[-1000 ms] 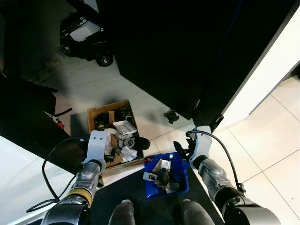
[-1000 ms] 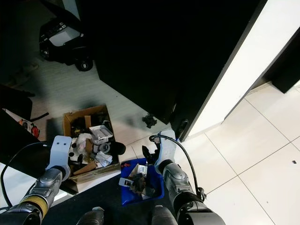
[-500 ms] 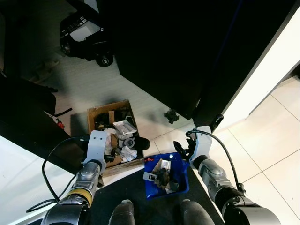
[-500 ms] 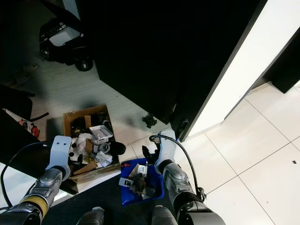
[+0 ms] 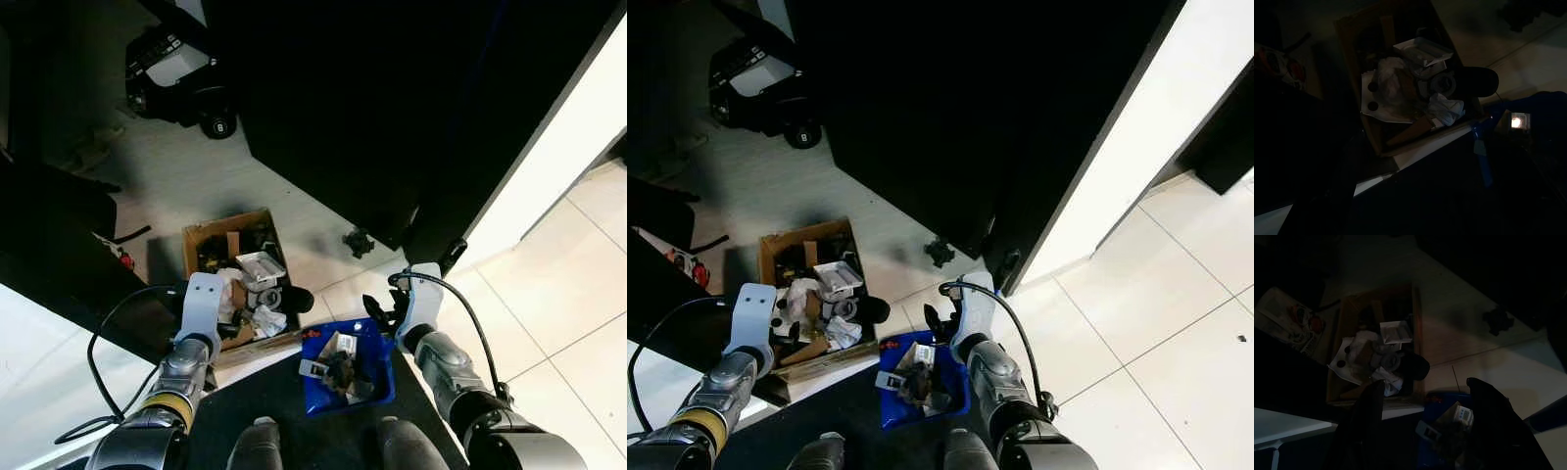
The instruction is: Sweep floor
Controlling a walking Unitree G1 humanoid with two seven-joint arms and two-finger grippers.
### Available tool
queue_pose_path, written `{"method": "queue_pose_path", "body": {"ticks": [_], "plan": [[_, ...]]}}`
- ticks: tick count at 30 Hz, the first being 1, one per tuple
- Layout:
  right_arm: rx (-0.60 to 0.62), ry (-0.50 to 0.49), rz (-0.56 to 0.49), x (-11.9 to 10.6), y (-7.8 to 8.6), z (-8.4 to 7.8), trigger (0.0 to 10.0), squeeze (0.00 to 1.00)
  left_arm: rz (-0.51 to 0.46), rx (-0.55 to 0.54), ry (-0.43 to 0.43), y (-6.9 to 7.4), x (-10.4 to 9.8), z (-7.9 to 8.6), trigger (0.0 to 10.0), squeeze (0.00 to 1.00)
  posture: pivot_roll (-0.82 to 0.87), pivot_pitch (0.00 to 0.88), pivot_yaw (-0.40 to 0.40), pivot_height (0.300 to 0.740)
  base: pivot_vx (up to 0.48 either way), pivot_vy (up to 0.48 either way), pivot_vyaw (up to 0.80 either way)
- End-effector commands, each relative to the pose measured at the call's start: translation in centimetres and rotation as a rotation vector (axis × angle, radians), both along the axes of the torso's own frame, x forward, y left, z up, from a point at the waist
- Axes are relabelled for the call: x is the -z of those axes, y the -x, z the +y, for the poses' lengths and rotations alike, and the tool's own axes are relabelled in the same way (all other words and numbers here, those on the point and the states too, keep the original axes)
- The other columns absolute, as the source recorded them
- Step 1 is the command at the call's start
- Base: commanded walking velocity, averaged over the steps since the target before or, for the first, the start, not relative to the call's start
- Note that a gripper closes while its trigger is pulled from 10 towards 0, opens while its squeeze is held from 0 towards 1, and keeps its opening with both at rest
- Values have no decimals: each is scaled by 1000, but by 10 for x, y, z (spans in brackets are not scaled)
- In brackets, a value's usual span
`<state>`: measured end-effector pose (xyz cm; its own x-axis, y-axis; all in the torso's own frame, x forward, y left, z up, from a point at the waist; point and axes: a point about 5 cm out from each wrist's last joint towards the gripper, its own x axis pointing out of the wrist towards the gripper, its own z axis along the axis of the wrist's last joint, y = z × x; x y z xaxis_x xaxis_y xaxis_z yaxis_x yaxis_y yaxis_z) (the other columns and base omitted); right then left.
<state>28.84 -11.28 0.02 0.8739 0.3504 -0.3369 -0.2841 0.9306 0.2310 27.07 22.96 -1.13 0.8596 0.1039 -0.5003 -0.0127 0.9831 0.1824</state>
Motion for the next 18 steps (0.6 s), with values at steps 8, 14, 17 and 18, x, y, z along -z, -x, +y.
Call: {"method": "queue_pose_path", "body": {"ticks": [8,14,17,18], "plan": [[9,-4,33,6,5,-1,10000,0,34,-6,10,6,7,-2,10000,0,-89,103,3,740,0,0,0],[8,-4,34,6,5,-1,10000,0,34,-6,11,7,7,-2,10000,0,-89,102,3,740,0,0,0],[8,-4,34,6,5,-1,10000,0,34,-7,11,7,7,-2,10000,0,-89,102,3,740,0,0,0],[8,-4,34,6,5,-1,10000,0,34,-7,11,7,7,-2,10000,0,-89,102,3,740,0,0,0]]}}
